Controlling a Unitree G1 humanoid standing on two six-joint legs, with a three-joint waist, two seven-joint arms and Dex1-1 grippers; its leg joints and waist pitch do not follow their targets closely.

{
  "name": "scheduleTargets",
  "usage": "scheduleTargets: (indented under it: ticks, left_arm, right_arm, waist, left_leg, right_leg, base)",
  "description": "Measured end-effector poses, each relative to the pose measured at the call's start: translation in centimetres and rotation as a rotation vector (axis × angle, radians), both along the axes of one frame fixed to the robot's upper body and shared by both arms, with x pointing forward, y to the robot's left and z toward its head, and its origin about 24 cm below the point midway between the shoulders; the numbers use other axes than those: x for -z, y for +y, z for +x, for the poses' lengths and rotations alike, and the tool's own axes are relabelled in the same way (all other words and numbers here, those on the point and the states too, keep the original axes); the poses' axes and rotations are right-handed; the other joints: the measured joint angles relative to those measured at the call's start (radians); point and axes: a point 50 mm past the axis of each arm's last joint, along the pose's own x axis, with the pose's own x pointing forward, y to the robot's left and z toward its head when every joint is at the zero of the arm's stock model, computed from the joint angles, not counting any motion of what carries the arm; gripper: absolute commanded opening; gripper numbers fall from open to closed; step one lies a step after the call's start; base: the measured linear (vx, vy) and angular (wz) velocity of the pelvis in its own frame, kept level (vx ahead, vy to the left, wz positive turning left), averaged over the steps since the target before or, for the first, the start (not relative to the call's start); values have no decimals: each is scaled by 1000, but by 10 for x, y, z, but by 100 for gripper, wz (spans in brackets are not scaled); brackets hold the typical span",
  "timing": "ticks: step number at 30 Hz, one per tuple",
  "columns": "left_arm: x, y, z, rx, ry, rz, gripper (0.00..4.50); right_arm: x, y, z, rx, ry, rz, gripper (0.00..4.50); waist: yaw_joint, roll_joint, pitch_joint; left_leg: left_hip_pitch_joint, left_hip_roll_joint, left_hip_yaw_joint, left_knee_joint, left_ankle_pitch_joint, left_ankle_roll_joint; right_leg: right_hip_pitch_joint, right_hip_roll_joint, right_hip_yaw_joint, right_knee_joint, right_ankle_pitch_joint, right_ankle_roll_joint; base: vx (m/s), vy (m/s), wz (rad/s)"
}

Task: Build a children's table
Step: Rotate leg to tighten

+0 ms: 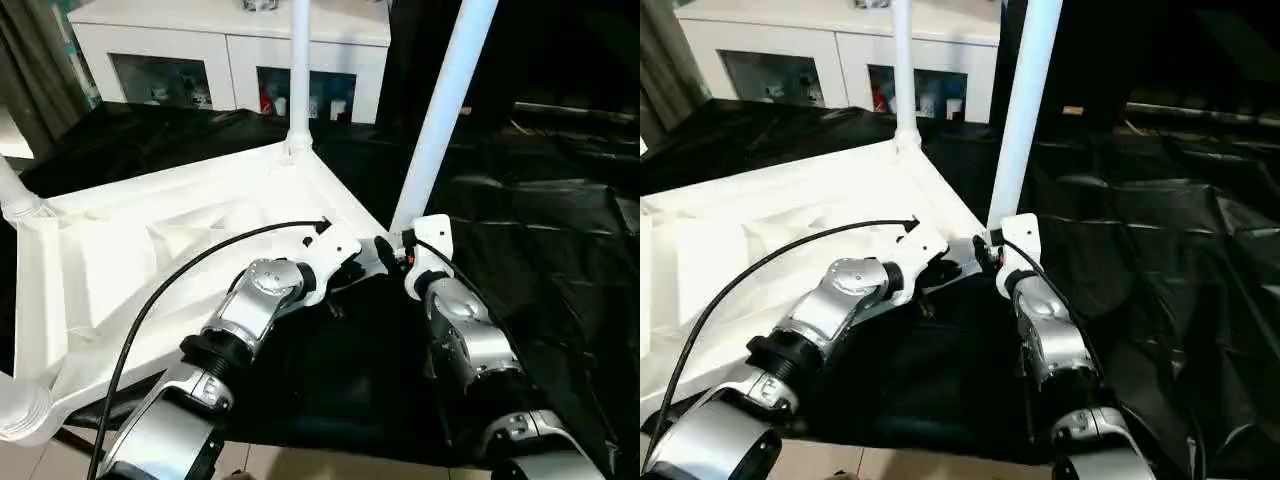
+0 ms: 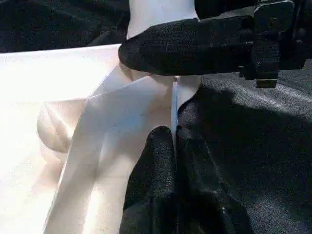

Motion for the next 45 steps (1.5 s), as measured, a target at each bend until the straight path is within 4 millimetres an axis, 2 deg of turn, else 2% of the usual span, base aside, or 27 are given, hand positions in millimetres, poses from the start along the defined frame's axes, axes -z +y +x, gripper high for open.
scheduleTargets:
  ticks: [3,6,8,13,17,19,21,27,31,40,45]
  left_arm:
    - [-1,5,2,-20,-18,2,0]
    - [-1,10,2,-17,-29,7,0]
    - [-2,12,2,-5,-27,3,0]
    - [-3,34,-3,88,-23,2,0]
    - [-3,49,-13,201,11,-4,0]
    - [-3,56,-19,265,53,-11,0]
    - [-3,59,-26,321,94,-23,0]
    - [-4,54,-35,428,160,-34,0]
    - [-4,54,-36,430,162,-34,0]
    - [-5,56,-36,421,173,-30,0]
    - [-5,57,-37,421,172,-29,0]
  right_arm:
    - [3,1,-2,-6,4,17,366]
    - [1,-4,-2,-73,7,41,394]
    - [-3,-11,-2,-147,9,50,394]
    - [-20,-36,-17,-504,-3,-48,394]
    - [-22,-52,-36,-730,69,-112,394]
    - [-21,-57,-40,-784,107,-127,394]
    - [-21,-57,-42,-809,118,-132,394]
    - [-21,-49,-45,-891,133,-163,394]
    - [-20,-49,-46,-911,149,-160,394]
    - [-21,-47,-46,-929,155,-161,314]
    - [-21,-46,-46,-937,158,-157,283]
  waist:
    - [-10,-1,0]
    - [-11,-1,1]
    - [-11,-1,1]
    - [-3,-1,1]
    - [2,-2,1]
    - [2,-2,2]
    - [2,-2,2]
    - [25,-3,2]
    - [26,-3,2]
    - [25,-5,3]
    - [25,-6,4]
  left_leg:
    - [-1,0,0,1,0,0]
    - [-2,0,0,0,0,0]
    - [-2,1,0,-1,0,0]
    - [-3,3,0,-4,0,0]
    - [-3,3,0,-4,0,0]
    - [-3,3,0,-3,0,0]
    - [-3,3,0,-2,0,0]
    - [-3,3,0,-1,0,0]
    - [-3,3,0,-1,0,0]
    - [-3,3,0,-1,0,0]
    - [-3,3,0,-1,0,0]
  right_leg:
    - [-1,0,0,0,1,0]
    - [-2,0,0,0,1,0]
    - [-3,1,0,0,0,0]
    - [-4,2,-3,0,-1,1]
    - [-3,2,-3,-1,-1,1]
    - [-3,2,-3,-1,-1,1]
    - [-3,1,-3,0,-1,1]
    - [-3,1,-3,0,-1,1]
    - [-3,1,-3,0,-1,1]
    - [-3,1,-3,0,-1,1]
    - [-3,1,-3,0,-1,1]
  base:
    - [0,0,0]
    - [0,0,0]
    - [0,0,0]
    - [0,0,0]
    - [0,0,0]
    - [0,0,0]
    - [0,0,0]
    - [0,0,0]
    - [0,0,0]
    - [0,0,0]
    - [0,0,0]
